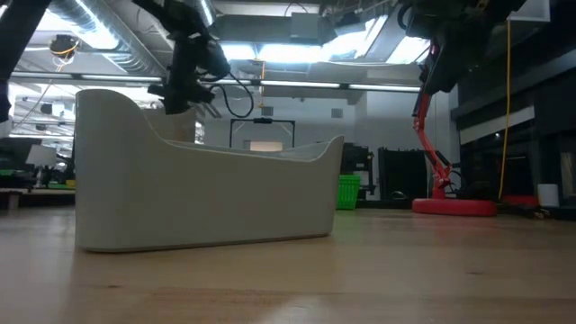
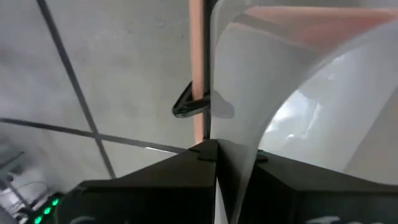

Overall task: Stack baskets by color
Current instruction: Stack the left gray bin on the top gray bin

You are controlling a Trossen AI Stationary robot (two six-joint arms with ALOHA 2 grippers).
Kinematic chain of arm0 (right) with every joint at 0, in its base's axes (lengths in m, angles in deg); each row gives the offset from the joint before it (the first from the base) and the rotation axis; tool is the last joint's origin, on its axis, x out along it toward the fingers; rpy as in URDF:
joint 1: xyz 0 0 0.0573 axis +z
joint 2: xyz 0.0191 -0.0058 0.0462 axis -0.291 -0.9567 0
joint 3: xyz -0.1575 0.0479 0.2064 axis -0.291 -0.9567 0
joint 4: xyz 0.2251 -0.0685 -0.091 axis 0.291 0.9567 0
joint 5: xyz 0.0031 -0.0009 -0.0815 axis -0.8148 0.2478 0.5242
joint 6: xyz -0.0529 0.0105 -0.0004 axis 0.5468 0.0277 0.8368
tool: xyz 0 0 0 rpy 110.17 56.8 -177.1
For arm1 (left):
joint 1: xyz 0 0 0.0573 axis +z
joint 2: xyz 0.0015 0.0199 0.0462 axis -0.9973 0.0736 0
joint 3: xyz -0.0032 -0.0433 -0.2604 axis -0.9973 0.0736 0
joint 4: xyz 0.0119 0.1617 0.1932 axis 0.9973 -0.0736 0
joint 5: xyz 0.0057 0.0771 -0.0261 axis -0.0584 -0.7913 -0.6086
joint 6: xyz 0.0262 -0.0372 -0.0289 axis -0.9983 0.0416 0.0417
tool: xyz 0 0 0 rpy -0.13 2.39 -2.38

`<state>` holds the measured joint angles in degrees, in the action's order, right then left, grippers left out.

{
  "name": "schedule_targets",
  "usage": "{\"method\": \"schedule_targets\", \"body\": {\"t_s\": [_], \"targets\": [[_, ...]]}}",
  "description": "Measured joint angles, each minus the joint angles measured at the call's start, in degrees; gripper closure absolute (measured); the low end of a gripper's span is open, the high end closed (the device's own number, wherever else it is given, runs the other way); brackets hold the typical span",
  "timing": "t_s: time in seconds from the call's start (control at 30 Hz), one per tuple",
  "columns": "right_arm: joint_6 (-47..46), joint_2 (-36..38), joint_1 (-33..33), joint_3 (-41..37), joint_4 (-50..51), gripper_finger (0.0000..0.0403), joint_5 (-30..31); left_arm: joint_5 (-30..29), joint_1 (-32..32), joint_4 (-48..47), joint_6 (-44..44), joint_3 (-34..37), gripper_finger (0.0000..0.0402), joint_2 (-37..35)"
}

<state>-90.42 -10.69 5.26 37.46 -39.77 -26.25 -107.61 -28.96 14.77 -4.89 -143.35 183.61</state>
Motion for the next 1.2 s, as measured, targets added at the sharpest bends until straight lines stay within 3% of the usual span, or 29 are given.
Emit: {"method": "schedule_targets", "body": {"t_s": [0.47,0.87,1.2], "targets": [[-0.2,0.0,0.0,0.0,0.1,0.0312,0.0,3.3,1.5,0.0,0.0,0.1,0.0401,6.2],[-0.1,0.0,0.0,0.0,0.2,0.0312,0.0,2.3,1.7,1.0,-0.8,0.1,0.0401,12.6],[0.1,0.0,0.0,0.0,0.8,0.0312,-0.1,0.3,0.8,2.0,-0.3,0.0,0.0351,12.5]]}}
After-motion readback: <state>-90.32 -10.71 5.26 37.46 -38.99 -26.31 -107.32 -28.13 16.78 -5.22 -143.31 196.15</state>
